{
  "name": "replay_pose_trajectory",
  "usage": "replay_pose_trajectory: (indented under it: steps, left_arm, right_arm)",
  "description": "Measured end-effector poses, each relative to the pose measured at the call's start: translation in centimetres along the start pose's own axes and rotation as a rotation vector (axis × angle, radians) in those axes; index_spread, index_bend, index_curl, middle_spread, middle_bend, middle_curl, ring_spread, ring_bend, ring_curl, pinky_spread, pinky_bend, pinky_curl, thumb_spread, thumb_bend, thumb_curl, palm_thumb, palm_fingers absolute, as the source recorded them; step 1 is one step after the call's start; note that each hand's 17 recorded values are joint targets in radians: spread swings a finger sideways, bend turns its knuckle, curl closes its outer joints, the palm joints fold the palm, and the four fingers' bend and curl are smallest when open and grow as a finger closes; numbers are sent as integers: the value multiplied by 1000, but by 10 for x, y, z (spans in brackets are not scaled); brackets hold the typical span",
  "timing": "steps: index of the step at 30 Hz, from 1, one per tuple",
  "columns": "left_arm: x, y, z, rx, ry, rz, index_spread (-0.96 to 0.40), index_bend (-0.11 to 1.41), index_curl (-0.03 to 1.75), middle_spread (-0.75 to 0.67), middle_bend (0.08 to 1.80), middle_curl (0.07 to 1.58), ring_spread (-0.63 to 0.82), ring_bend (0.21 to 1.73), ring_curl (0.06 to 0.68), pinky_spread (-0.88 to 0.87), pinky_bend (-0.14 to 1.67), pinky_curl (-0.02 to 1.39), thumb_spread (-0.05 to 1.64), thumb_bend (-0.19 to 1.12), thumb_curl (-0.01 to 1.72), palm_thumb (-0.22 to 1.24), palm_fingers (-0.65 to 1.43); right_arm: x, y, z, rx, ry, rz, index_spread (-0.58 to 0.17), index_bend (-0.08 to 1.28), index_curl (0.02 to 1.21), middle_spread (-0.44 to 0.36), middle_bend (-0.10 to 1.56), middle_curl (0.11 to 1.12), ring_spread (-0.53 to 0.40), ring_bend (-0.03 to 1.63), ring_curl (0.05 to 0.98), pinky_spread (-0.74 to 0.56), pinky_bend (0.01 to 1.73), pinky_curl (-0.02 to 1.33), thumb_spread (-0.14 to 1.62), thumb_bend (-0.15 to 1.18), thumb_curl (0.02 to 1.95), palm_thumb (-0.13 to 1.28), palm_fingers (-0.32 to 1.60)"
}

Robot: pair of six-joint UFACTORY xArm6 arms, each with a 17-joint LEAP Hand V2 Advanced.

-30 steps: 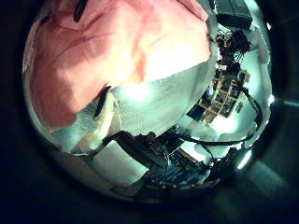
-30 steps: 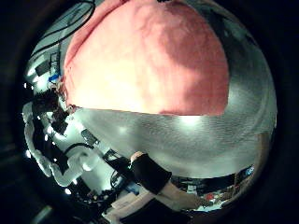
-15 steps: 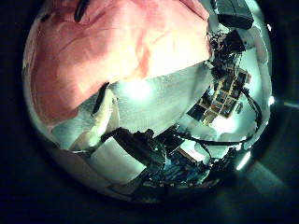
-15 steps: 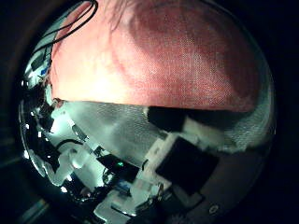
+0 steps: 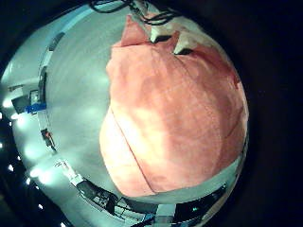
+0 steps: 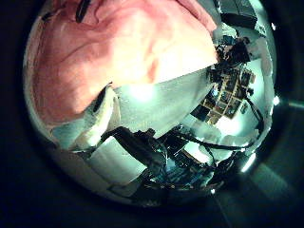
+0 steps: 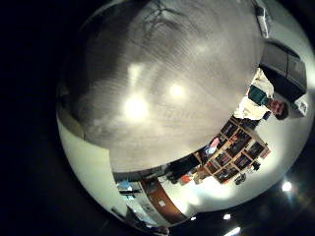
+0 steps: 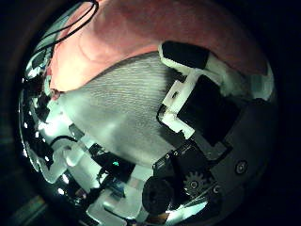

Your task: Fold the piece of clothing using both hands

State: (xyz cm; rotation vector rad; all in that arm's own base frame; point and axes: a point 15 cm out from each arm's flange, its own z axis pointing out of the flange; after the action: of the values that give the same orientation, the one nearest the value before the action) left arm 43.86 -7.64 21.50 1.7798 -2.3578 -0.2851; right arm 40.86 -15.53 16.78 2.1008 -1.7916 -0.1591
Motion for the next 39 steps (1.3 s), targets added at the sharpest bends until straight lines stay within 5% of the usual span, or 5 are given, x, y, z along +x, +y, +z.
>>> replay_pose_trajectory:
  steps: [10, 18, 30, 39]
  left_arm:
    - [5, 10, -9, 4, 21, 17, 5, 182, 411, 271, 176, 302, 388, 622, 208, 344, 357, 353, 1160, -18, 384, 592, 148]
    - [-5, 15, -19, 28, 33, 11, 5, 183, 404, 272, 179, 301, 388, 623, 206, 344, 361, 354, 1160, -18, 384, 592, 145]
    - [-51, 32, -53, 83, 51, -54, 5, 184, 398, 272, 178, 300, 385, 627, 206, 344, 361, 353, 1155, -19, 384, 590, 146]
    - [-140, 49, -63, 122, 42, -206, 5, 182, 394, 263, 180, 302, 385, 623, 204, 342, 364, 354, 1150, -18, 385, 586, 151]
  right_arm:
    - [65, 37, -33, 156, 11, 124, -341, 1038, 830, -203, 1214, 869, -261, 1336, 727, -272, 1237, 824, 1234, -4, 473, 956, 1001]
    - [49, 39, -95, 302, 3, 130, -323, 1071, 873, -194, 1253, 902, -262, 1361, 775, -257, 1255, 911, 1260, -10, 498, 954, 957]
    - [-85, 15, -217, 566, 12, -101, -309, 1087, 900, -184, 1273, 916, -261, 1366, 819, -239, 1237, 995, 1272, -9, 529, 951, 949]
    - [-255, -36, -289, 662, 11, -366, -301, 1077, 900, -181, 1266, 917, -256, 1360, 832, -232, 1212, 1039, 1266, -5, 546, 973, 975]
